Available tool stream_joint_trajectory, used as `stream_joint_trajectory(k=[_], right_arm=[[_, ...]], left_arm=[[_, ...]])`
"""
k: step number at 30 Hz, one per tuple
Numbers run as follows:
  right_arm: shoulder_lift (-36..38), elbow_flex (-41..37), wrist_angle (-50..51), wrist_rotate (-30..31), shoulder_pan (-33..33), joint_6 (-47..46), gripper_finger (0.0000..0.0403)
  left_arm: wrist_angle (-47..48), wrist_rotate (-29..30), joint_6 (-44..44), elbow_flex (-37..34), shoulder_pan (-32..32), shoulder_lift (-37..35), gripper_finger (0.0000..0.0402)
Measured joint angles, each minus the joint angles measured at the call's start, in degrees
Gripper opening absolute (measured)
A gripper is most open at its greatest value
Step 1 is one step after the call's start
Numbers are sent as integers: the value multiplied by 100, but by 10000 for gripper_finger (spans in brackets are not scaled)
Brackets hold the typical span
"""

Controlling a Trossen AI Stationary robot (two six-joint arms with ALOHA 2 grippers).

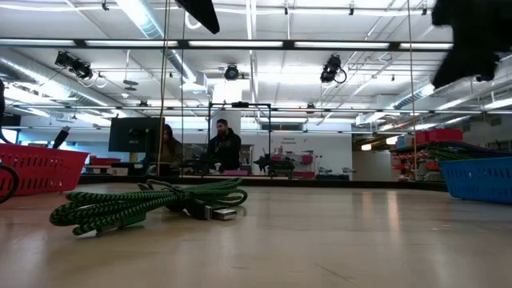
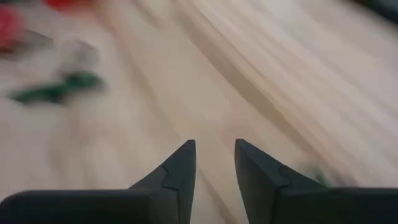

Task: Pick & Place USB Port
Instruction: Put the green charger cable into the blue bin

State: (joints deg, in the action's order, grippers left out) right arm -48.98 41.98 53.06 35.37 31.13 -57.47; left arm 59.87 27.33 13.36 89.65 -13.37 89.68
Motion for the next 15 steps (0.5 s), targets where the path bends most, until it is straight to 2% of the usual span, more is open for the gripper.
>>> stream_joint_trajectory(k=[4,7,10,15], right_arm=[[-8,0,-1987,429,-7,2144,119],[-8,0,-2829,536,-113,3305,121],[-8,0,-3160,586,-273,3913,121],[-8,0,-3131,597,-476,4204,121]], left_arm=[[-16,-563,757,4,-74,161,64],[-10,-816,1237,4,-227,478,64],[-10,-1010,1732,2,-422,886,64],[-99,-1092,2596,2,-717,1504,64]])
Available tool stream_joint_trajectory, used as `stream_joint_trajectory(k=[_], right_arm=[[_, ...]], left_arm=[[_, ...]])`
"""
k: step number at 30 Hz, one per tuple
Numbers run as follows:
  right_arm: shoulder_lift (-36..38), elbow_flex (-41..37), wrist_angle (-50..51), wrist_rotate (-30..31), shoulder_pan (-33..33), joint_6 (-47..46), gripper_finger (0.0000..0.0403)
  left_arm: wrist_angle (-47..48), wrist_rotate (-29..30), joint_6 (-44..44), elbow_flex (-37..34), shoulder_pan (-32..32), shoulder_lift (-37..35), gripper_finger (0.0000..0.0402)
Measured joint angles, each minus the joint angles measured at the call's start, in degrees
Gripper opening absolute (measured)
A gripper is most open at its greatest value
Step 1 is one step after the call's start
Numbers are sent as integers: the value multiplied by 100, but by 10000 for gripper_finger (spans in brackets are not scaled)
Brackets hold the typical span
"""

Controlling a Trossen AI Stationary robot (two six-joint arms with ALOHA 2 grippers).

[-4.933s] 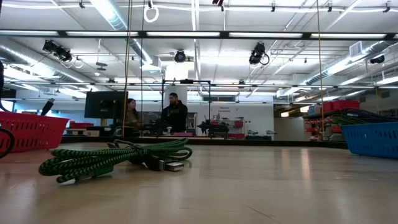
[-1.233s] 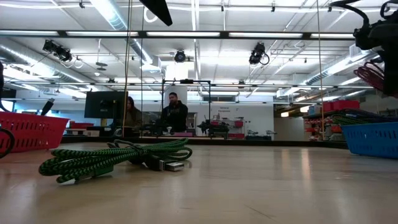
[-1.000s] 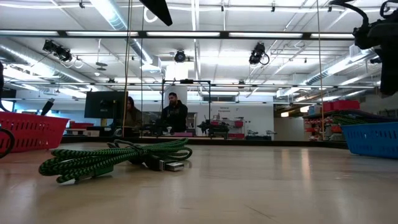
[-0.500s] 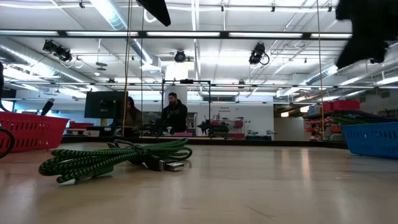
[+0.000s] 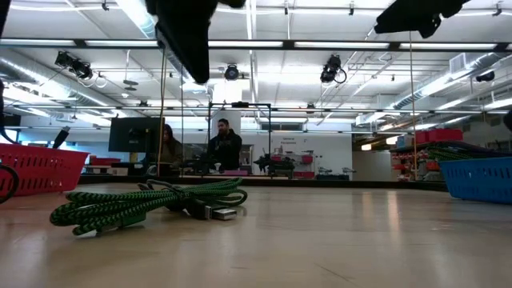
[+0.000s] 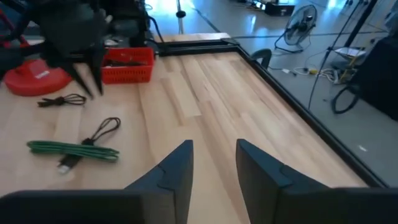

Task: Pick & Place USB Port
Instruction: Put the green charger cable into the blue bin

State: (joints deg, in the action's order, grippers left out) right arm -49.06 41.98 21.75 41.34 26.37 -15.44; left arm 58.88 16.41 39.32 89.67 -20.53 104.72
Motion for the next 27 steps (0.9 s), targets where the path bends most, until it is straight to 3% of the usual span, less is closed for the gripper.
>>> stream_joint_trajectory(k=[9,19,27], right_arm=[[0,0,24,-26,-48,268,121],[-2,0,70,-42,-48,395,121],[-2,0,200,-184,-46,397,121]], left_arm=[[-845,-669,959,-7,-197,777,97],[-1062,-703,1669,-9,1,980,167],[-1063,-661,1872,-9,48,980,167]])
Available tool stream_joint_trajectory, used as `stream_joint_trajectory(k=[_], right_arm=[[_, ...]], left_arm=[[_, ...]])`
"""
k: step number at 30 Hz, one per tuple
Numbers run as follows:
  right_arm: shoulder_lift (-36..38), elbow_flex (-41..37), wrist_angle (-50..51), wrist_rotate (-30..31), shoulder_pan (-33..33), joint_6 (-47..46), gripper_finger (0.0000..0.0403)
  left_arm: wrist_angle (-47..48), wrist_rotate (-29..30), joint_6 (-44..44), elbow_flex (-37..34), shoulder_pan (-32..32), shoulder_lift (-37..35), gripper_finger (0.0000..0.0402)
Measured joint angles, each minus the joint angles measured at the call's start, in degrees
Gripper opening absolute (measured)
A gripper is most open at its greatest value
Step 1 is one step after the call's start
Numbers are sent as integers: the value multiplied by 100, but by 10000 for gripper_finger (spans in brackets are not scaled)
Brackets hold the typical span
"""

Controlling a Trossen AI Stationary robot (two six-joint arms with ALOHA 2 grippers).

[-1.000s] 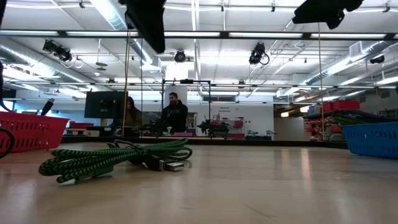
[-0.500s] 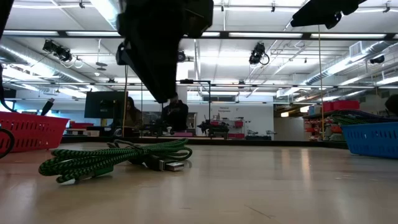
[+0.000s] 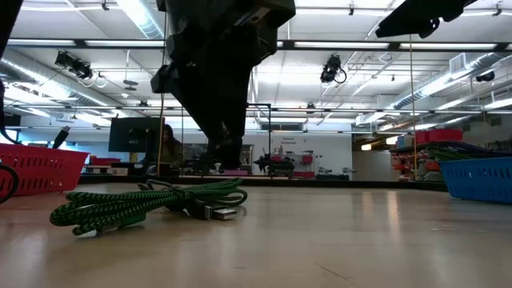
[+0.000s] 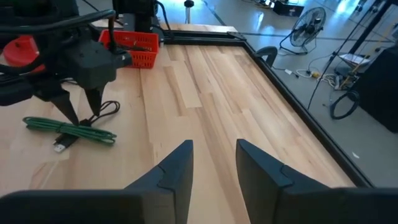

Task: Pick & Place USB Port
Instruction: Put the green charger cable into the blue bin

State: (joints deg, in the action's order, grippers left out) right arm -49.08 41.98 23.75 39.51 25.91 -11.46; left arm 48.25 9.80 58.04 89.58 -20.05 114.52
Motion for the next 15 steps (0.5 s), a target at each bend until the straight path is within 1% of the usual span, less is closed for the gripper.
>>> stream_joint_trajectory(k=[6,10,15], right_arm=[[0,0,2,-6,0,2,121],[2,0,-3,2,0,4,121],[-2,-2,-17,6,0,7,121]], left_arm=[[113,-38,287,0,-115,14,166],[174,-194,317,-4,-153,221,166],[10,-271,265,-2,-123,395,166]])
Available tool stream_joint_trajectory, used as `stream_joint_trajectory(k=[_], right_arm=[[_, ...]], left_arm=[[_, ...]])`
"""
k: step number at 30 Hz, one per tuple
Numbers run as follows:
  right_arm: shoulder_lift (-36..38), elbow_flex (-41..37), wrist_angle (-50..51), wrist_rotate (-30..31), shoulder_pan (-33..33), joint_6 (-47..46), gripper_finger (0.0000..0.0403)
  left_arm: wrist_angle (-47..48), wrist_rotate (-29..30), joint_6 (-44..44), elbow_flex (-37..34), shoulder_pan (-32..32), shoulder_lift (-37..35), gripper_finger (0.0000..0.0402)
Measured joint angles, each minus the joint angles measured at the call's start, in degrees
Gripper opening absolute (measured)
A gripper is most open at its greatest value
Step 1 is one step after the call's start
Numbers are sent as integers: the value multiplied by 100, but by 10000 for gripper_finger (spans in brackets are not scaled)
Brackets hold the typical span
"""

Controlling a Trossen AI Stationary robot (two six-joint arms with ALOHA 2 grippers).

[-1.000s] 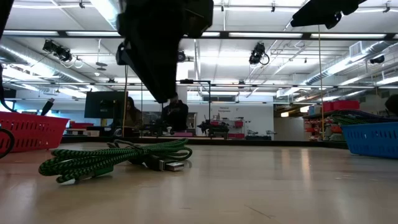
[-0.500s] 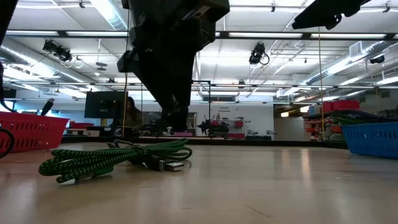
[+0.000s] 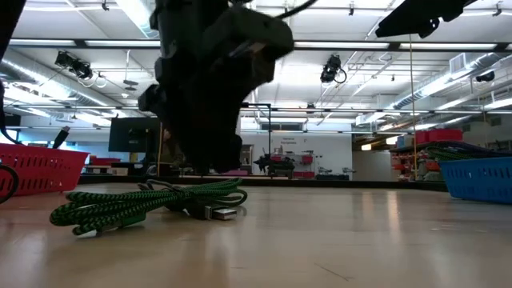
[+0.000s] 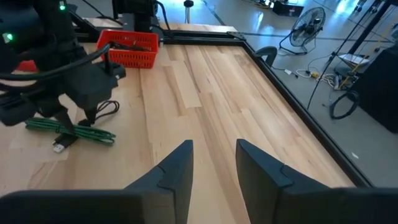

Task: Pick & Place USB Port
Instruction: Put the green charger cable into the blue bin

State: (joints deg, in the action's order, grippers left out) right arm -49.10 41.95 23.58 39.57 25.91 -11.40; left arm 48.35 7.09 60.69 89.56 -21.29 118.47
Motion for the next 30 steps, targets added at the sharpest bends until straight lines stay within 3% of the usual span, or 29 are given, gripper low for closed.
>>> stream_joint_trajectory(k=[16,19,23,30], right_arm=[[-5,-2,0,-11,0,13,121],[-7,-2,7,-8,1,14,121],[-9,-2,37,8,0,15,121],[-9,-2,61,48,0,27,121]], left_arm=[[-240,-114,-267,4,44,452,162],[-298,-211,-282,21,99,510,130],[-368,-243,-285,11,142,510,37],[-498,-236,-274,198,152,552,29]])
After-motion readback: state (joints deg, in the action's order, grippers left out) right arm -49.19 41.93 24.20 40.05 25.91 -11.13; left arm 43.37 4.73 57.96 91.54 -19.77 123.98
